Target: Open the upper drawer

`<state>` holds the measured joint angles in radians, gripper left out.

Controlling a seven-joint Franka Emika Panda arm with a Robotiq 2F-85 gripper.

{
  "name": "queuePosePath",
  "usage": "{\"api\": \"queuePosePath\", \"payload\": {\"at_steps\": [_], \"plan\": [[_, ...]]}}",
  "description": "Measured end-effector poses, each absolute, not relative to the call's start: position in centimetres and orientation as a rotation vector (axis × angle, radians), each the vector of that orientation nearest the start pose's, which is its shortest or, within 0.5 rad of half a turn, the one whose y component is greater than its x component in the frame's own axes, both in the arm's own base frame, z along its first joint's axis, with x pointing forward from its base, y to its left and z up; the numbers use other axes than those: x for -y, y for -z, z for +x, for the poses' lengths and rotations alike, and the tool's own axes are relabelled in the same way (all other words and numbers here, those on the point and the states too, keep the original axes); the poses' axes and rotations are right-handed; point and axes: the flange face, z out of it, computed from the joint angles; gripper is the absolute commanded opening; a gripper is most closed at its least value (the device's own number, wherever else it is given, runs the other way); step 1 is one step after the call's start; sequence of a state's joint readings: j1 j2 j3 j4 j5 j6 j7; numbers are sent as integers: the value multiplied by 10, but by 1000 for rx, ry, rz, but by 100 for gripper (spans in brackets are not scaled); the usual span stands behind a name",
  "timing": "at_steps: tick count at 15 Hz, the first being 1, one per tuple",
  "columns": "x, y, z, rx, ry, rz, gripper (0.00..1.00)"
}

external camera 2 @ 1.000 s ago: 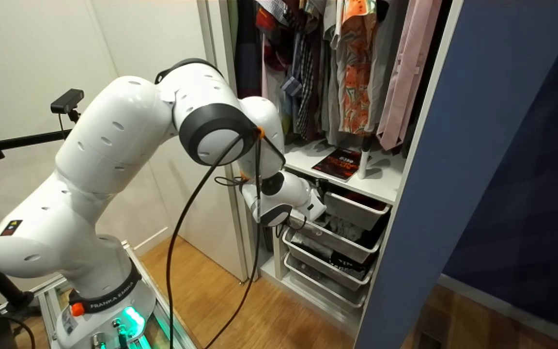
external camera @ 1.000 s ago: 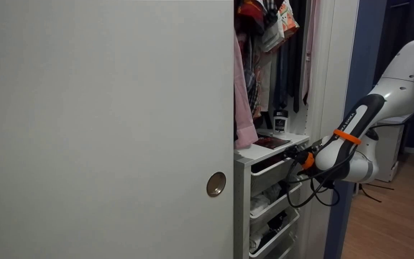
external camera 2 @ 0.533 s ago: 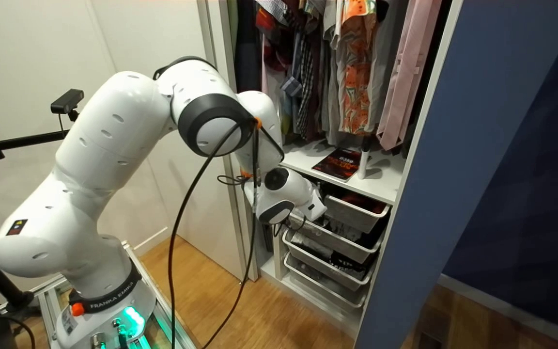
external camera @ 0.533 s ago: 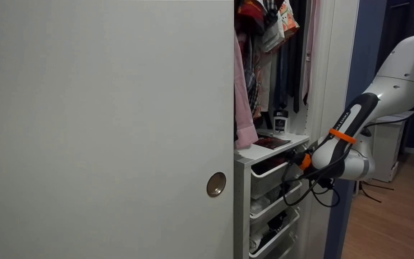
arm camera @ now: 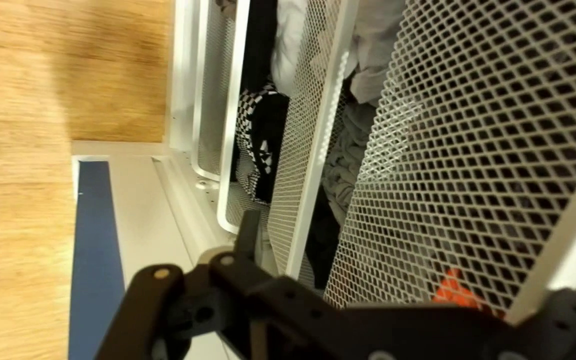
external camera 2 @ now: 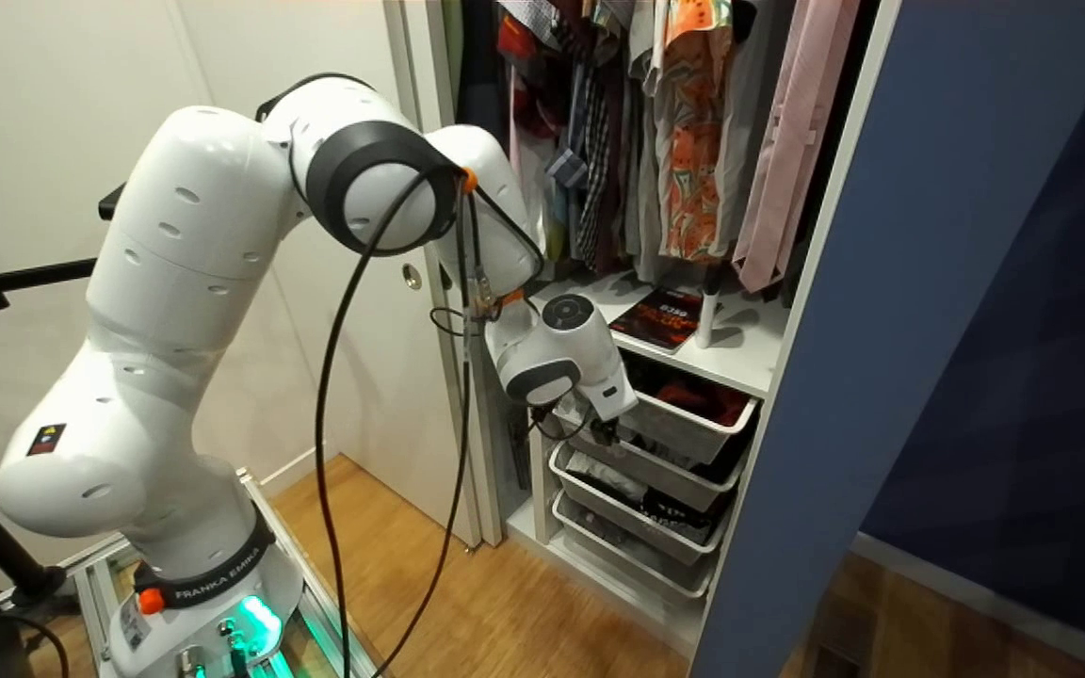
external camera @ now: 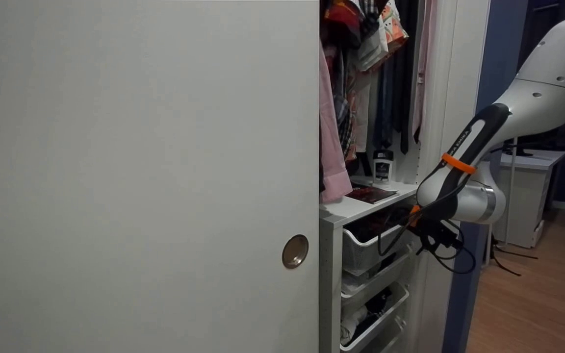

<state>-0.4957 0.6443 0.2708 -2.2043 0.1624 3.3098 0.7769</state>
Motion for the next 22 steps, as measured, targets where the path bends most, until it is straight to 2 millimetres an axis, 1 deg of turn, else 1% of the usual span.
{"api": "queuePosePath", "payload": {"at_steps": [2, 5, 8, 15, 19, 22], "plan": [[147, -149, 549, -1689, 507, -2289, 100], [153, -153, 532, -1723, 406, -2332, 100], [157, -158, 516, -1750, 338, -2363, 100], [164, -170, 486, -1795, 126, -2443, 100], [159, -173, 470, -1789, -13, -2496, 100], [156, -176, 464, -1780, -57, -2528, 100]]}}
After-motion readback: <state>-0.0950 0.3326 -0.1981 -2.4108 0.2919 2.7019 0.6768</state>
